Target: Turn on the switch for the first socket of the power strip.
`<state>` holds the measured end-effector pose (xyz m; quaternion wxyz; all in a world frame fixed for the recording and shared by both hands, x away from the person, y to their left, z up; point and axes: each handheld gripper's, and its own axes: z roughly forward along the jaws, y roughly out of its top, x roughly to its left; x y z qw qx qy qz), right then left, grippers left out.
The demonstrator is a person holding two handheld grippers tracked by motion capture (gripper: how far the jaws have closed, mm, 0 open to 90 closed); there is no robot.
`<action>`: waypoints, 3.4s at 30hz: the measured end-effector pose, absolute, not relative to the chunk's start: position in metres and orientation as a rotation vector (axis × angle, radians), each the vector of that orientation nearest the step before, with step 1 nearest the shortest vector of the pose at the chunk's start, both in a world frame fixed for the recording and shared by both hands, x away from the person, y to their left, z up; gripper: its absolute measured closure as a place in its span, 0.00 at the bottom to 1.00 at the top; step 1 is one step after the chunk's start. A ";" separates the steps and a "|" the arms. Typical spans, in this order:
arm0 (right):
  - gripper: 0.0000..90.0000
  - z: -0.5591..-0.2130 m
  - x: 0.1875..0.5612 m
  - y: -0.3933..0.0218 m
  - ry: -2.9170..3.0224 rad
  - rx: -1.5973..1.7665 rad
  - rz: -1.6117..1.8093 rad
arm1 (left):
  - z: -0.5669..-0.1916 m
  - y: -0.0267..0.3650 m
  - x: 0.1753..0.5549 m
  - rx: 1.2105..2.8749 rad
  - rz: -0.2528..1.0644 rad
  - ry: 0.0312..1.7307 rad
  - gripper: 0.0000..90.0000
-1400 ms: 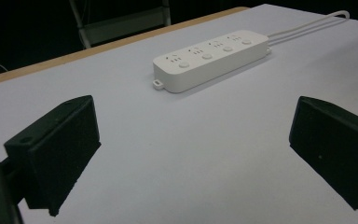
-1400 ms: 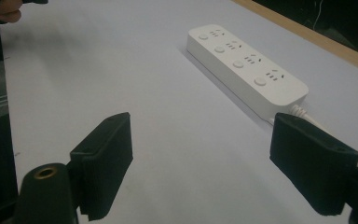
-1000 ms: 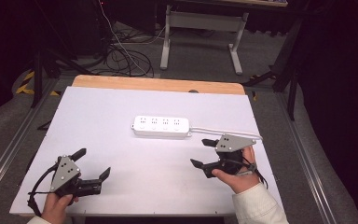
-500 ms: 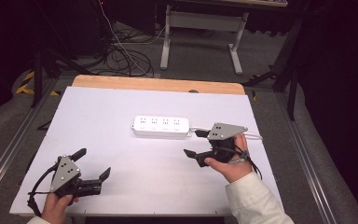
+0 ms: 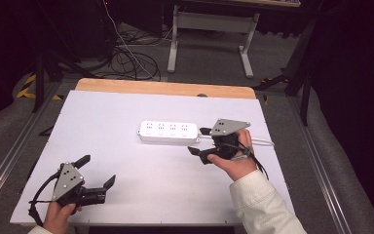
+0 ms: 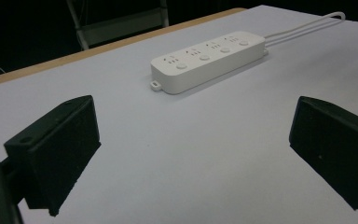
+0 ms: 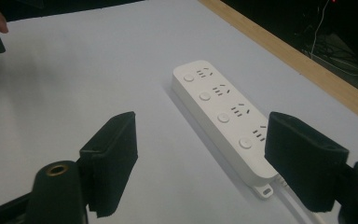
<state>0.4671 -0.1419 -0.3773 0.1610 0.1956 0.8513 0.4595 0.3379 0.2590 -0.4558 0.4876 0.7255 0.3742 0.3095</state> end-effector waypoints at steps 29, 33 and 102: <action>0.79 -0.403 0.520 -0.113 2.446 0.690 1.267 | -0.455 0.259 0.337 1.764 0.750 0.903 0.03; 0.89 -0.410 0.528 -0.109 2.452 0.698 1.236 | -0.455 0.259 0.337 1.764 0.748 0.901 0.03; 1.00 -0.456 0.559 -0.092 2.495 0.850 1.032 | -0.456 0.258 0.338 1.767 0.741 0.899 0.03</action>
